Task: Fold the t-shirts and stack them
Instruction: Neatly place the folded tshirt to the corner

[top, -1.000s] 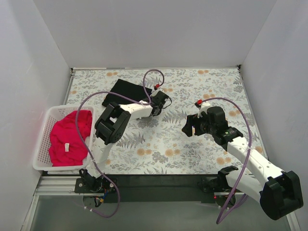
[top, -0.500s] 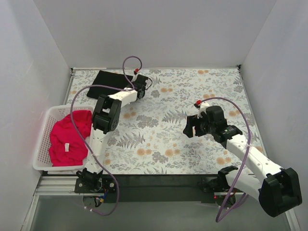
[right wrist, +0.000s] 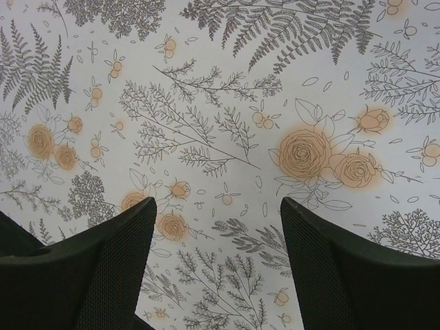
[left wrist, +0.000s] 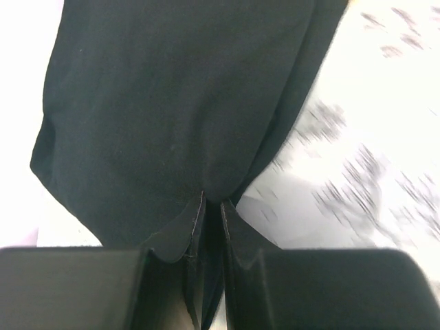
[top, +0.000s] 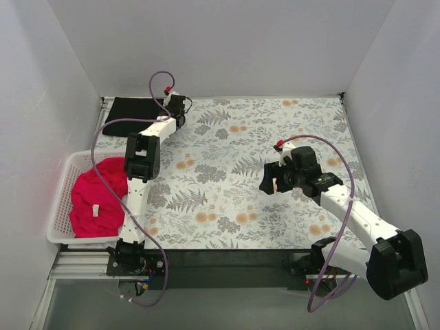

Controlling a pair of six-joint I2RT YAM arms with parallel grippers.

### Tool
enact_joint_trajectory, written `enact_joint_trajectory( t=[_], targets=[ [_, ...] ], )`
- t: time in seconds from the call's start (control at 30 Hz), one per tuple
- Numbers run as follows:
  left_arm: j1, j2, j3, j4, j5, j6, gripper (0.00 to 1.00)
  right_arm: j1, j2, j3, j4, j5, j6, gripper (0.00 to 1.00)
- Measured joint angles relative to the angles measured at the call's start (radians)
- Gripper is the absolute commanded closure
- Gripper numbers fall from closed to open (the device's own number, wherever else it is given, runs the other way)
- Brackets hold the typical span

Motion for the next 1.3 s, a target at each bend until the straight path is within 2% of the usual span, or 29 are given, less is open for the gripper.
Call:
enact_joint_trajectory(
  t=[0.33,0.63,0.73,0.77,0.83,0.87,0.97,1.0,1.13,1.3],
  targets=[
    [0.082,0.052,0.084,0.003,0.003,0.002,0.98,0.000,0.015,0.008,-0.017,-0.024,-0.003,0.22],
    [0.106,0.080,0.132,0.003,0.002,0.006,0.93,0.000,0.027,0.025,-0.035,-0.045,0.000,0.22],
    [0.109,0.081,0.132,0.003,0.002,0.005,0.84,0.000,0.026,0.028,-0.045,-0.044,0.000,0.22],
    [0.110,0.081,0.132,0.003,0.002,0.005,0.73,0.000,0.025,0.029,-0.048,-0.044,0.000,0.22],
    [0.111,0.081,0.132,0.005,-0.001,0.003,0.61,0.000,0.024,0.032,-0.053,-0.044,0.001,0.22],
    [0.112,0.080,0.132,0.006,-0.007,0.001,0.47,0.000,0.022,0.034,-0.057,-0.043,0.001,0.22],
    [0.116,0.069,0.131,0.006,-0.032,-0.010,0.33,0.000,0.015,0.047,-0.074,-0.036,0.000,0.22],
    [0.117,0.063,0.131,0.002,-0.025,-0.018,0.25,0.000,0.010,0.054,-0.080,-0.031,0.000,0.22],
    [0.114,0.021,0.103,-0.028,0.032,-0.089,0.14,0.000,-0.031,0.084,-0.108,0.011,-0.003,0.21],
    [0.037,-0.089,0.035,-0.113,0.206,-0.248,0.11,0.000,-0.125,0.134,-0.154,0.104,-0.003,0.19]
  ],
)
